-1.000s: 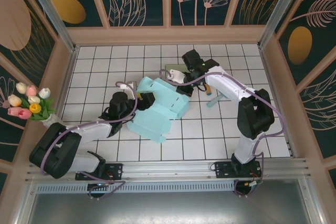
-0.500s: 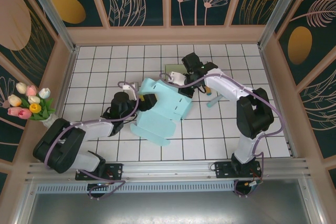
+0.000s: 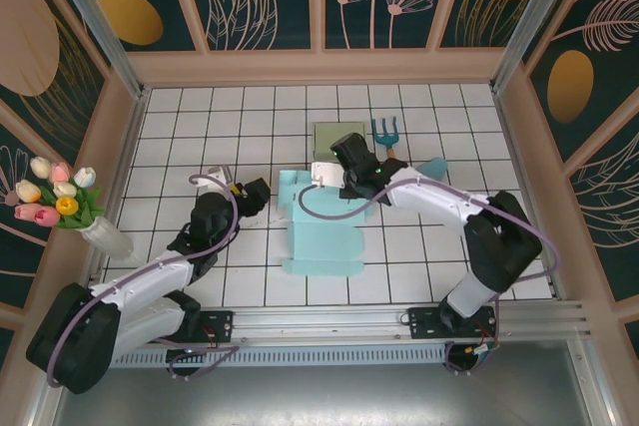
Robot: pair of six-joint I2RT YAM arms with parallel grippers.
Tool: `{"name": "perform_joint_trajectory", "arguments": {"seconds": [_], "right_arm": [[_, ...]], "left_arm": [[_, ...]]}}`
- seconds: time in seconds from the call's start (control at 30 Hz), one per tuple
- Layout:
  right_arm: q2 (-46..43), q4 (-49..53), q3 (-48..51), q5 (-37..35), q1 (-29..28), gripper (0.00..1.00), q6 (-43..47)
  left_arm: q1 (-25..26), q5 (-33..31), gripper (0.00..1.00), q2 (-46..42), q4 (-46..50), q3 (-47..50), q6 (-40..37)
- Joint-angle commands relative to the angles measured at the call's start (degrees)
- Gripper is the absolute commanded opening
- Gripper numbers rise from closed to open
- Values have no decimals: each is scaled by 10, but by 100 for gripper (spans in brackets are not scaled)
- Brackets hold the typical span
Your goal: Fold the paper box
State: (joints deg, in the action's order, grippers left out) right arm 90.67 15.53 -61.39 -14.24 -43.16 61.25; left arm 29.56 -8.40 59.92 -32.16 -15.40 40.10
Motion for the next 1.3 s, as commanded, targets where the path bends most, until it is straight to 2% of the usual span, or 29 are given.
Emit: {"name": "perform_joint_trajectory", "arguments": {"seconds": [0.0, 0.17, 0.3, 0.57, 0.97, 1.27], "right_arm": [[-41, -124, 48, -99, -18, 0, 79], [-85, -259, 124, -125, -43, 0, 160], [-110, -383, 195, -138, -57, 0, 237], [-95, -399, 227, -123, -58, 0, 237], [-32, -514, 271, -61, -12, 0, 235], [9, -560, 282, -28, 12, 0, 238]], "left_arm": [[-2, -6, 74, 3, -24, 14, -29], [-2, 58, 72, -22, -94, 50, -47], [-2, 55, 70, -43, -109, 72, -55], [-2, 64, 62, 0, -144, 85, -62], [-2, 95, 58, 124, -218, 65, -66], [-2, 133, 53, 204, -262, 39, -72]]}}
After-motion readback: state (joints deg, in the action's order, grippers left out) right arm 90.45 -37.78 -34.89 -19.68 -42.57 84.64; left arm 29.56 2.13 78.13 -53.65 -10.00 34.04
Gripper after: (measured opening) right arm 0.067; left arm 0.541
